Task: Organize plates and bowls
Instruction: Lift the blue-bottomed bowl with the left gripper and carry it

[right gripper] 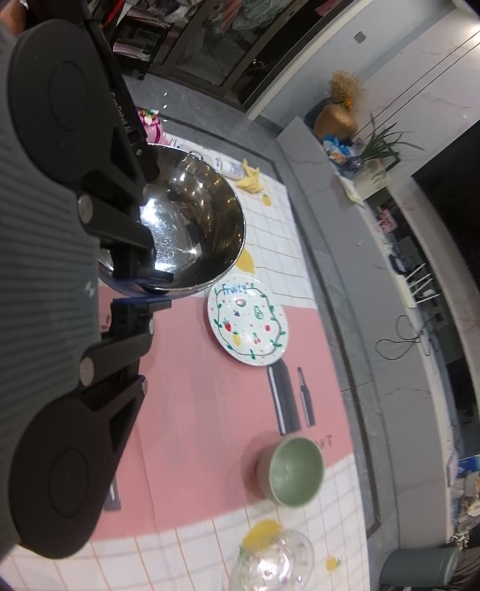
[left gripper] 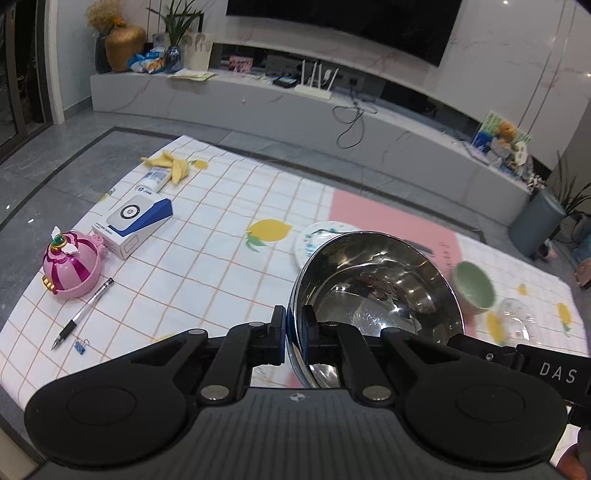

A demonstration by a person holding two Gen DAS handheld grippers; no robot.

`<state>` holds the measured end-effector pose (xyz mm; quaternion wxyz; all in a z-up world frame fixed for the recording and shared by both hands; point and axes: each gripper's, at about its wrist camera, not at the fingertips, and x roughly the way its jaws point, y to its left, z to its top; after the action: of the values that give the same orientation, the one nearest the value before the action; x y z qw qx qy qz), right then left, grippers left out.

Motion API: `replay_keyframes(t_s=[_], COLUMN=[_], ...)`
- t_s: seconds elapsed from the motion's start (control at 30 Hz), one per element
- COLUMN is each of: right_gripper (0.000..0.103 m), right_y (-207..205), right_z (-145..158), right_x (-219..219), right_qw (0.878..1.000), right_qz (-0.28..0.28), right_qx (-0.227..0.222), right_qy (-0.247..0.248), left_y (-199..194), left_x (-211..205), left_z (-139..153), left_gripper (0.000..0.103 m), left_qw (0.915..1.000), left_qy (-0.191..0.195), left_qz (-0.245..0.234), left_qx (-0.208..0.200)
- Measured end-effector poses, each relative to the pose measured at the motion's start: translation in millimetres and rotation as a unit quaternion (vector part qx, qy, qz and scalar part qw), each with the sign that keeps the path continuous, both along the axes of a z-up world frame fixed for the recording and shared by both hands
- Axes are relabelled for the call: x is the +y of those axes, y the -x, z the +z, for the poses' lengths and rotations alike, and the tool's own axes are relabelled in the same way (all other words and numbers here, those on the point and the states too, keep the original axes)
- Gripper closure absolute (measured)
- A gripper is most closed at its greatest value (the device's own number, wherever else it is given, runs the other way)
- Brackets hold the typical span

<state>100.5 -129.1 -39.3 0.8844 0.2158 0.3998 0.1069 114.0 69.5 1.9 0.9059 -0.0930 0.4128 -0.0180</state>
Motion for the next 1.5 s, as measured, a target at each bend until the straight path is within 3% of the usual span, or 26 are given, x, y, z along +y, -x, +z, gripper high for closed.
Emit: replay_keyframes(t_s=[0.27,0.53,0.97,1.2,1.5], right_gripper=[0.099,0.099,0.099,0.103,0.103], right_y=[48,76,93,88,79], right_z=[25,23,-12,-32,-49], right_x=[-35,-68,-102,-99,-95], right_qw=[0.999,0.999,0.998,0.997,0.995], right_qz=[-0.011,-0.028,-0.048,-0.047,-0.058], right_qx=[-0.030,-0.025,0.031,0.050,0.062], right_qy=[0.000,-0.003,-0.005,0.026,0.048], left_y=[35,57,68,60,52], left_x=[-25,-49,-68,-68,-73], left_z=[16,12,-30,-56,-76], left_gripper=[0.094,0.092,0.091,0.091,0.092], left_qw=[0.9995,0.9984,0.9943,0.9903,0.9887], left_qy=[0.021,0.026,0.044,0.052,0.052], left_qz=[-0.017,-0.049,-0.074,-0.065,-0.059], left_qx=[-0.016,-0.007,0.063,0.111,0.128])
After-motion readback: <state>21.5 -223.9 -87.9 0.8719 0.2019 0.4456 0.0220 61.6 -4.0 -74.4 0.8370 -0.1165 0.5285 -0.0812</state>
